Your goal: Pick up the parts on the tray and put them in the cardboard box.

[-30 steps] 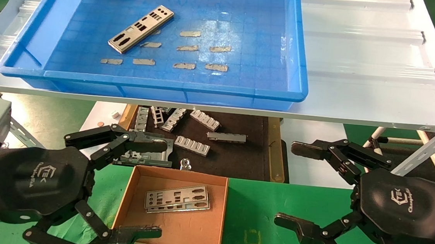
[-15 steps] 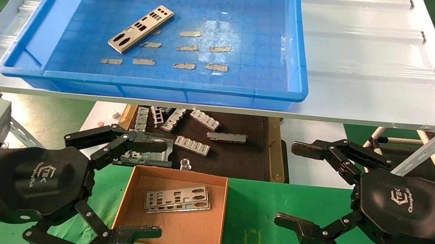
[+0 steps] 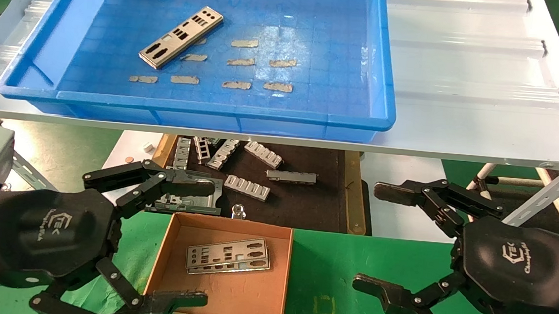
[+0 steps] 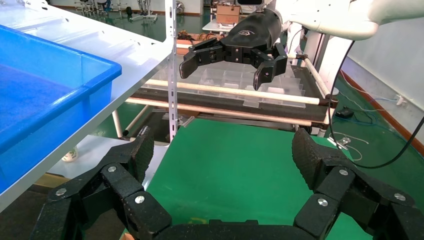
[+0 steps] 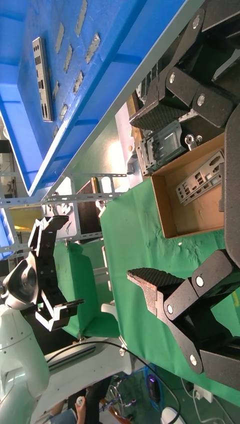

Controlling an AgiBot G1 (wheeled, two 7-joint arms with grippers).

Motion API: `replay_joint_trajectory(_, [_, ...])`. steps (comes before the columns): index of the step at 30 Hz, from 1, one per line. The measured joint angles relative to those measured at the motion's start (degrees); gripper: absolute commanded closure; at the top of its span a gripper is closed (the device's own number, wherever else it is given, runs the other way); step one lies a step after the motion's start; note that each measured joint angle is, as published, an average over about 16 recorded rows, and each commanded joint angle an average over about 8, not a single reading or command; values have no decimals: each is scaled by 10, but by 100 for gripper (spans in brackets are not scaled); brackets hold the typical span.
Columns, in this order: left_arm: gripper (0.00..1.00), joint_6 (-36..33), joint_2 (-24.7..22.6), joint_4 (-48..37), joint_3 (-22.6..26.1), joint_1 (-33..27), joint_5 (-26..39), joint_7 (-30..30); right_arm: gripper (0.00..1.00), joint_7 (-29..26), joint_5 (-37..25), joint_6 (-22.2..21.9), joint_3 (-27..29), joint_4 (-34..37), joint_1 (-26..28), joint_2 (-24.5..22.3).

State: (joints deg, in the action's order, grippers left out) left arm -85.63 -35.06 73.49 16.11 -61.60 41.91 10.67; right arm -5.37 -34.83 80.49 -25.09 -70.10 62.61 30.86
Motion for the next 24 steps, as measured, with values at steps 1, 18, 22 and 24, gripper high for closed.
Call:
replay_joint_trajectory(1, [0, 0, 0, 0, 0, 0, 0, 0, 0, 0, 0, 0, 0, 0, 0, 0])
replay_joint_trajectory(18, [0, 0, 0, 0, 0, 0, 0, 0, 0, 0, 0, 0, 0, 0, 0, 0])
replay_joint_trajectory(22, [0, 0, 0, 0, 0, 0, 0, 0, 0, 0, 0, 0, 0, 0, 0, 0])
replay_joint_trajectory(24, [0, 0, 0, 0, 0, 0, 0, 0, 0, 0, 0, 0, 0, 0, 0, 0])
